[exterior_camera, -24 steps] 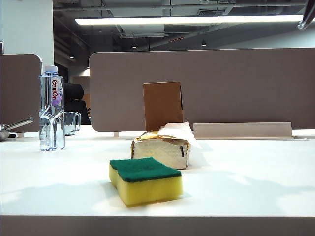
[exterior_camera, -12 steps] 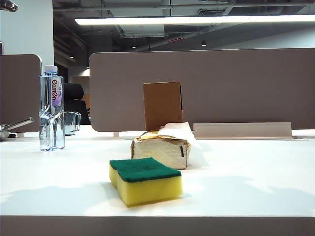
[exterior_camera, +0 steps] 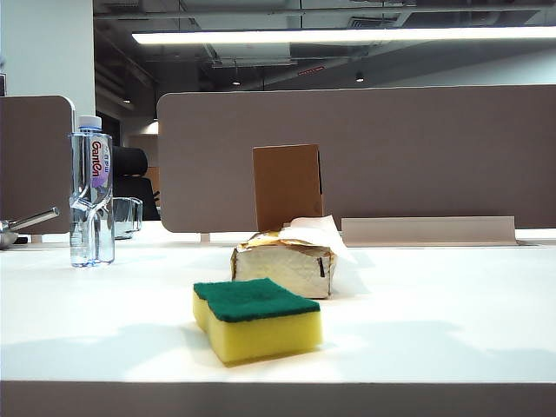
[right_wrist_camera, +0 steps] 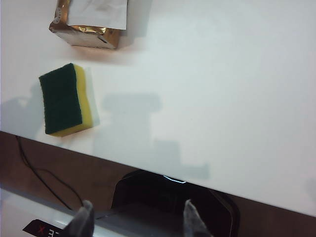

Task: Move the sponge from right to left to wipe the table, avoiding obstacles on the table, and finally reaching the bottle of mineral water.

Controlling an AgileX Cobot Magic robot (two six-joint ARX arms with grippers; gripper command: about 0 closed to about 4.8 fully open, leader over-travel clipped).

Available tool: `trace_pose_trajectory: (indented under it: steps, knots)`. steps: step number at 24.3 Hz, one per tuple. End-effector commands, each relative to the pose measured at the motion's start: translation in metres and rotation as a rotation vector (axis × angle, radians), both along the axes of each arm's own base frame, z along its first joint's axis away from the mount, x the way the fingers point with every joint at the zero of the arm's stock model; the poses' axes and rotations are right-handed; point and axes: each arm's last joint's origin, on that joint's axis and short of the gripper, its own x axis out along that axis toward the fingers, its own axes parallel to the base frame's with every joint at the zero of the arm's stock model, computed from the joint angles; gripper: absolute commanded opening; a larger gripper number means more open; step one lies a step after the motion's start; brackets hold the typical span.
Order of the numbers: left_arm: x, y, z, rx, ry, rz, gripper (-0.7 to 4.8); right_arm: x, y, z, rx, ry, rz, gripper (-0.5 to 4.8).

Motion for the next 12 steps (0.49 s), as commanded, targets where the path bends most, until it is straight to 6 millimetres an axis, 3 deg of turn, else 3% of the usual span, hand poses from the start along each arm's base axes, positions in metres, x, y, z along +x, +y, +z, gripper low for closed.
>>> trace_pose_trajectory:
  steps: [1,8,12]
  knots:
    - [0.014,-0.002,-0.008,0.007,0.086,-0.003,4.4,-0.004,0.0,0.003,0.012,-0.026,0.01,2.33]
    - [0.043,-0.009,-0.024,0.017,0.156,-0.023,4.72,-0.004,0.0,0.003,0.015,-0.031,0.012,2.33]
    - [0.06,-0.032,-0.04,0.039,0.194,-0.117,4.79,-0.004,0.0,0.003,0.015,-0.031,0.013,2.33]
